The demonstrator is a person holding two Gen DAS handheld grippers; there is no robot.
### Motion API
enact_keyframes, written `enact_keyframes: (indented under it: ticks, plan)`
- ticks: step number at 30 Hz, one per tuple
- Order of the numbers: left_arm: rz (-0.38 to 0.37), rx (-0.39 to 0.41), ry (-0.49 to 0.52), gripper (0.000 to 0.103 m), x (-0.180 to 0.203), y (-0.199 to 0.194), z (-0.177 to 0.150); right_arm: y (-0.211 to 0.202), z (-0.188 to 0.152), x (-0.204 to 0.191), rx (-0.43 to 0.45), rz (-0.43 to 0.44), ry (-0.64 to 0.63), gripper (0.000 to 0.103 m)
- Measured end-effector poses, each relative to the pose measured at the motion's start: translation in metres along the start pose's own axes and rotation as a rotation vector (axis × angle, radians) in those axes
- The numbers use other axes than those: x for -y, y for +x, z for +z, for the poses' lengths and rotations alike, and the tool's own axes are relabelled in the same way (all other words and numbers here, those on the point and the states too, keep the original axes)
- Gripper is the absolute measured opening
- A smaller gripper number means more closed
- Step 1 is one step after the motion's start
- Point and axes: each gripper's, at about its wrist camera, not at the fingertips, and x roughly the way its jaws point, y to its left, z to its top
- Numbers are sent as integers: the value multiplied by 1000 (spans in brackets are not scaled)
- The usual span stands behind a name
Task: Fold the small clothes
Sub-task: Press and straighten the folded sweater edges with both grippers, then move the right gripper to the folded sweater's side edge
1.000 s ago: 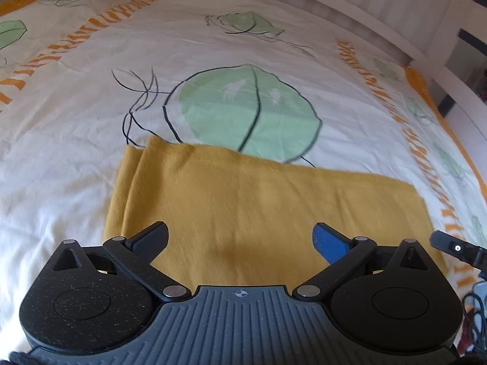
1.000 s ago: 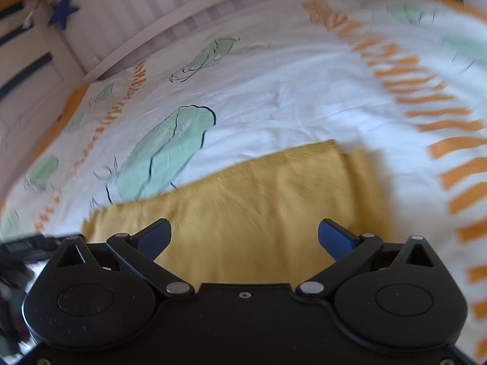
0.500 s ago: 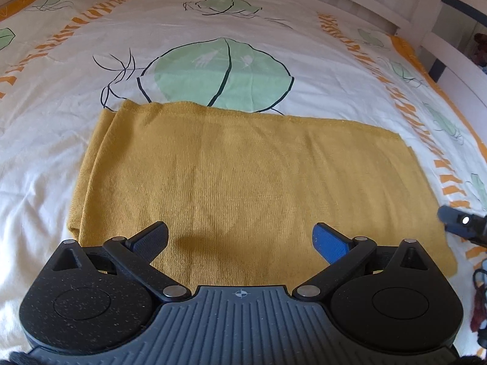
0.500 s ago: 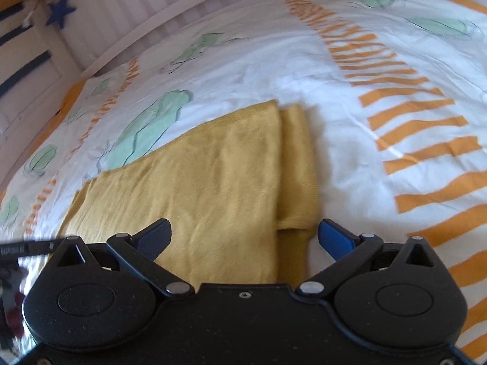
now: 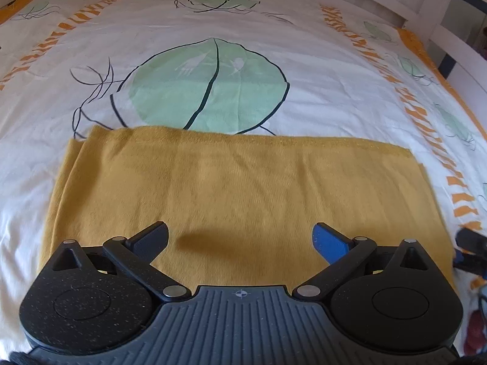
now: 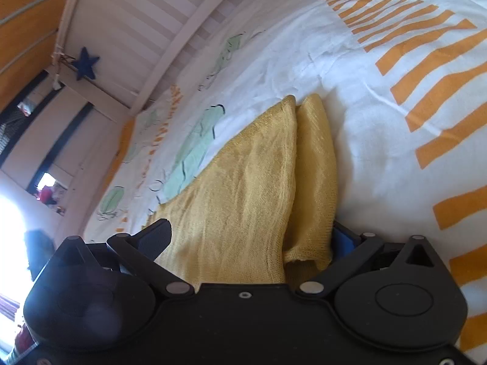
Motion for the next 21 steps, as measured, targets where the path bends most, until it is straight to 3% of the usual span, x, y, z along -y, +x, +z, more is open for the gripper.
enact_keyframes:
  ticks: [5,8,21]
  plan:
    - [80,-59,46,103,11,33,2,2,0,-2,0,0,-17,103]
    - [119,-31,101,103,19,37,-5,4,1,-3,0,-3,-27,103]
    - [124,-101,49,102,19,20,-4,6,3,-2,-5,2,-27,103]
